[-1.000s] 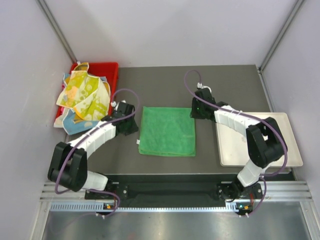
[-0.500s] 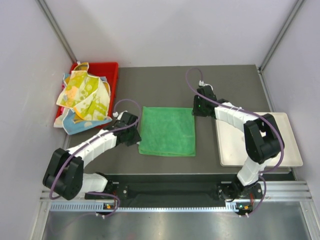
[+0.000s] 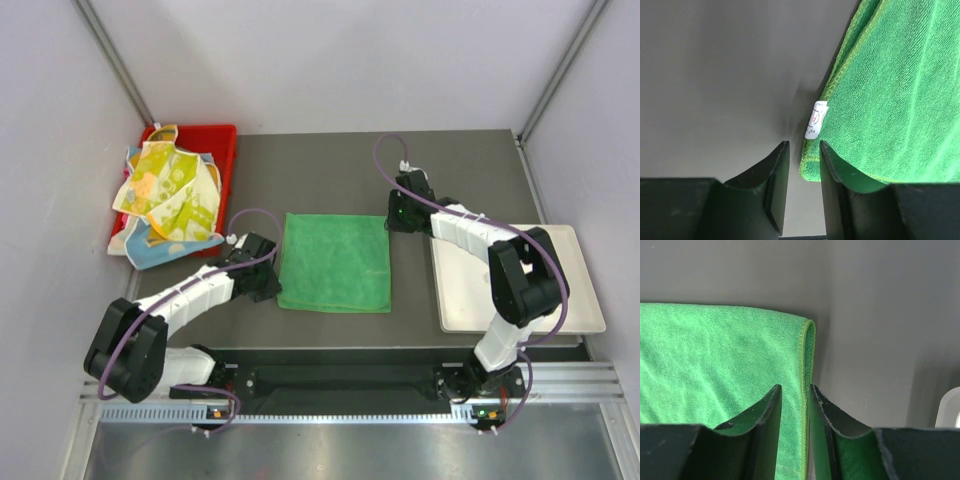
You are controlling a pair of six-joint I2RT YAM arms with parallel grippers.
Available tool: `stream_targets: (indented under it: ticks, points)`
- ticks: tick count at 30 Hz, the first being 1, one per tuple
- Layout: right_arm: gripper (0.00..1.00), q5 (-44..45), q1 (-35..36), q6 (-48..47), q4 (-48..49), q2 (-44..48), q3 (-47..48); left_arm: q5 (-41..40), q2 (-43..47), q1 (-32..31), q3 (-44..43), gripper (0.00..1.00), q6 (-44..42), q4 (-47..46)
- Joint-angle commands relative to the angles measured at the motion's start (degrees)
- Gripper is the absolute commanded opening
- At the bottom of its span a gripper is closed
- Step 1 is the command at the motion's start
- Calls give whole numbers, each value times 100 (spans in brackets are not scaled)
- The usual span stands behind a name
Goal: Fold and stack the towels
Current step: Fold the towel
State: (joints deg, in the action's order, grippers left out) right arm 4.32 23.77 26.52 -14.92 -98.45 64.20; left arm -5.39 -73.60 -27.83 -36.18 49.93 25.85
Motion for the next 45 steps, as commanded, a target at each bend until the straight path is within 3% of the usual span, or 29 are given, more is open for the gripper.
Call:
stream_targets:
  ticks: [1, 6, 19, 45]
  points:
    - [29, -80, -92, -77, 226, -25, 189, 64, 92, -38, 94, 34, 113, -290]
    - [29, -115, -118, -77, 261, -7, 154, 64, 171, -38, 85, 29, 113, -334]
    - [29, -212, -180, -60, 314, 11, 83, 117, 127, -38, -38, 0, 17, -264]
    - [28, -335, -320, -42, 446, -121, 75, 512, 698, -47, 67, 0, -10, 342]
